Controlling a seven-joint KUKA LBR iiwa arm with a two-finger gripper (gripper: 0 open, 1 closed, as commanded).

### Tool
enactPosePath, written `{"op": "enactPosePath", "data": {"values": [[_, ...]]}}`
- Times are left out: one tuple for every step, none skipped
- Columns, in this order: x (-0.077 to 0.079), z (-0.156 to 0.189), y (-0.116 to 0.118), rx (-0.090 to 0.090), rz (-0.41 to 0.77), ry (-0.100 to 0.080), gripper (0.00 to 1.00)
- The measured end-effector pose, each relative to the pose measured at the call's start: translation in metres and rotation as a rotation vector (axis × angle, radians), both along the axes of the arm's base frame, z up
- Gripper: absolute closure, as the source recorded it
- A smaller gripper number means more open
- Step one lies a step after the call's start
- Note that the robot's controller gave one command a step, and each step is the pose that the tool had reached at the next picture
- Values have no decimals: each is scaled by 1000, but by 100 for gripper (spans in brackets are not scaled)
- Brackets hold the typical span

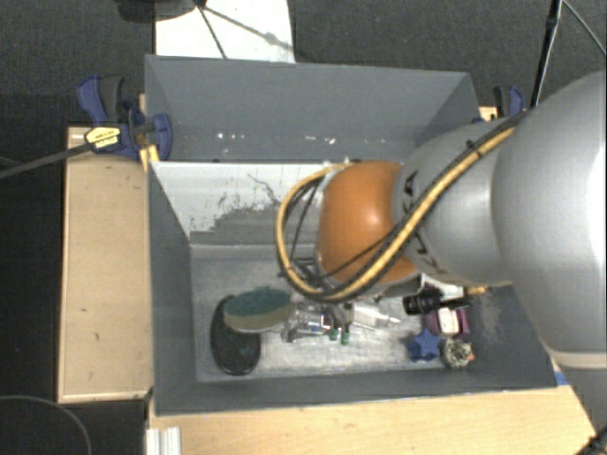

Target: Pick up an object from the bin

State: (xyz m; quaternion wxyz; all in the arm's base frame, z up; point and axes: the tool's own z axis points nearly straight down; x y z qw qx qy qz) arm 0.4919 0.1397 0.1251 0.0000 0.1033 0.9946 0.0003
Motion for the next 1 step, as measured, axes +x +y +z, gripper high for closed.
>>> {"op": "enactPosePath", "data": {"values": [[8, 112, -15, 2, 2, -10, 100]]}}
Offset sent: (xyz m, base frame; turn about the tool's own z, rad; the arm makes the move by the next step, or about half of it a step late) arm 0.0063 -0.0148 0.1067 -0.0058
